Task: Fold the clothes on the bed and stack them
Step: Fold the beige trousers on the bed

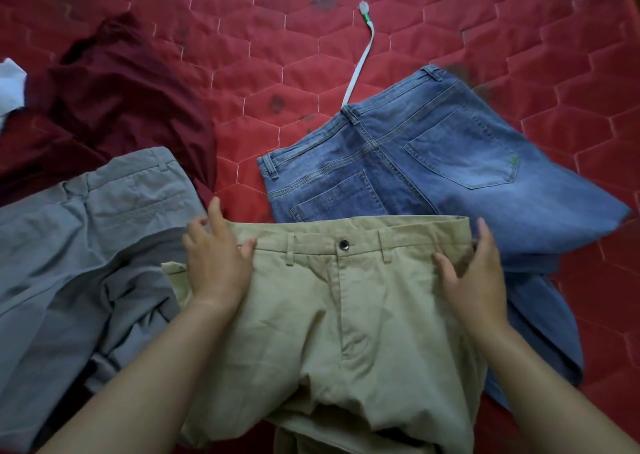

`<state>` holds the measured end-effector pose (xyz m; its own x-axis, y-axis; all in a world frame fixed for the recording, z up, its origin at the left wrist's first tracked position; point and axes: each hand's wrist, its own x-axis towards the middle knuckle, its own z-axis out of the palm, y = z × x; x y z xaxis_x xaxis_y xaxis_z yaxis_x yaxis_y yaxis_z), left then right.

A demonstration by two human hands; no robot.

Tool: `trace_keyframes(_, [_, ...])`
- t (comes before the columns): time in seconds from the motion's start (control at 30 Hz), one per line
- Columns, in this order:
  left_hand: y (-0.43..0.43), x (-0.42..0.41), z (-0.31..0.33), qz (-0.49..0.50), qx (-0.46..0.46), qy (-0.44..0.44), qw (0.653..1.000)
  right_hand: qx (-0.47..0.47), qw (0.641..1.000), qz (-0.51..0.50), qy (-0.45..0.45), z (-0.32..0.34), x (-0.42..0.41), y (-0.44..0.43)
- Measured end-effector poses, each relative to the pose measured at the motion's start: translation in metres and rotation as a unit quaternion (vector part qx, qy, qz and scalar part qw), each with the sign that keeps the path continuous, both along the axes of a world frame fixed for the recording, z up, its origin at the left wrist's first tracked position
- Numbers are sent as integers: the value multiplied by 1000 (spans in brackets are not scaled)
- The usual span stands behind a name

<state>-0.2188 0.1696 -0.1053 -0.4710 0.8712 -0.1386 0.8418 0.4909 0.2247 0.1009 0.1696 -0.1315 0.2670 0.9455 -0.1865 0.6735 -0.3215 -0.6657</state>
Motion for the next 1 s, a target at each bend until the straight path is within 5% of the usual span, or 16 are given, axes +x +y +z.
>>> trace_keyframes(0.2, [-19,-6,4,52,60,-58,995,12,998,-37,40,-1,5,-11])
trace_keyframes(0.37, [-33,0,57,-20,119,-60,991,60,997,-25,27,43,7,-14])
trace_keyframes(0.53, [-37,34,204,-27,209,-136,968,131,988,-44,72,182,-6,-18])
trace_keyframes(0.67, [-44,76,335,-92,248,-177,948,217,966,81,114,330,-46,-38])
trace_keyframes(0.87, [-65,116,511,-176,306,-411,841,294,900,282,153,511,-82,-60])
trace_keyframes(1.0, [-65,116,578,-228,359,-362,830,370,880,258,146,580,-42,-61])
